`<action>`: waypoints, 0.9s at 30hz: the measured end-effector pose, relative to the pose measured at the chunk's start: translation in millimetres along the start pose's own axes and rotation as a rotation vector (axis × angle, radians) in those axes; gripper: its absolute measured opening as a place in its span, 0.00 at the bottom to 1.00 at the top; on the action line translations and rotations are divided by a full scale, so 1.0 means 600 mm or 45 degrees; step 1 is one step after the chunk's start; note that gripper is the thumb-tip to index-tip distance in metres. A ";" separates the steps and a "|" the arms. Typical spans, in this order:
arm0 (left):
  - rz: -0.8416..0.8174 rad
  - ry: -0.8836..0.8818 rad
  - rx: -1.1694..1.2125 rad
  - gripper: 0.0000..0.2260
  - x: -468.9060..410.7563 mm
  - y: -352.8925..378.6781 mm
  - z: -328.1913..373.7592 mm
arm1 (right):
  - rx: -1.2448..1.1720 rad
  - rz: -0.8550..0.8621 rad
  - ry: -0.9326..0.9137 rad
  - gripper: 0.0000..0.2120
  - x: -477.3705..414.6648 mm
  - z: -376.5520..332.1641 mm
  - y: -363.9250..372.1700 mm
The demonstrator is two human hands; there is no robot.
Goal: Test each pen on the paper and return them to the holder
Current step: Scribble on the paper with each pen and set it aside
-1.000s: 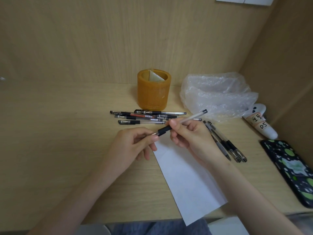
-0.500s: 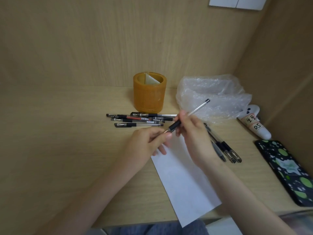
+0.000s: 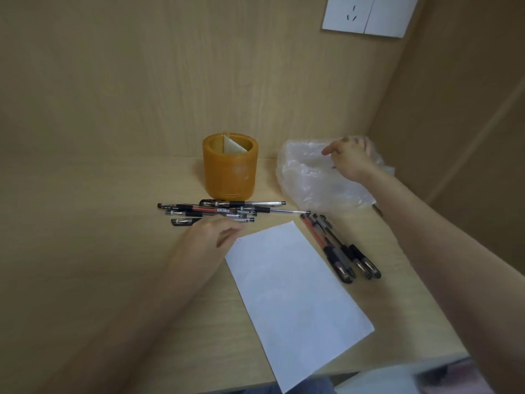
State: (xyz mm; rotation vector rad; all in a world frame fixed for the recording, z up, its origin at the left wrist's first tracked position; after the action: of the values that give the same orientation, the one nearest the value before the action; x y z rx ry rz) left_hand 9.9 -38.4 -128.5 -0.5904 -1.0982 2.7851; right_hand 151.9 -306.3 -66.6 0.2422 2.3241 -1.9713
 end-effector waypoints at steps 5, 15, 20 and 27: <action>0.083 0.009 -0.064 0.10 -0.003 -0.019 -0.018 | -0.319 0.200 -0.061 0.19 0.032 -0.011 -0.010; 0.103 -0.041 -0.317 0.13 -0.022 -0.031 -0.068 | -0.749 -0.137 -0.424 0.14 0.189 -0.168 0.053; 0.118 -0.021 -0.223 0.07 -0.018 -0.033 -0.071 | -0.770 -0.233 -0.435 0.10 0.210 -0.201 0.107; 0.250 0.010 0.203 0.06 0.002 -0.049 -0.012 | -1.255 -0.052 -0.134 0.27 0.212 -0.188 0.090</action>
State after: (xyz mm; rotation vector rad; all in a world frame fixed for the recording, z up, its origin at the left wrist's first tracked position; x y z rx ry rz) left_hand 10.0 -11.8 -113.6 -0.7260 -0.8475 2.9958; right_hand 40.4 -178.6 -121.3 0.0068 2.8726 -0.6277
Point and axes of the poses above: each hand's wrist, its own x-axis away from the middle knuckle, its own y-axis out of the palm, z = x × y, the point moved 7 cm from there along -x, towards the middle knuckle, and after that the axes turned 6 degrees about x, right-handed, at the moved point
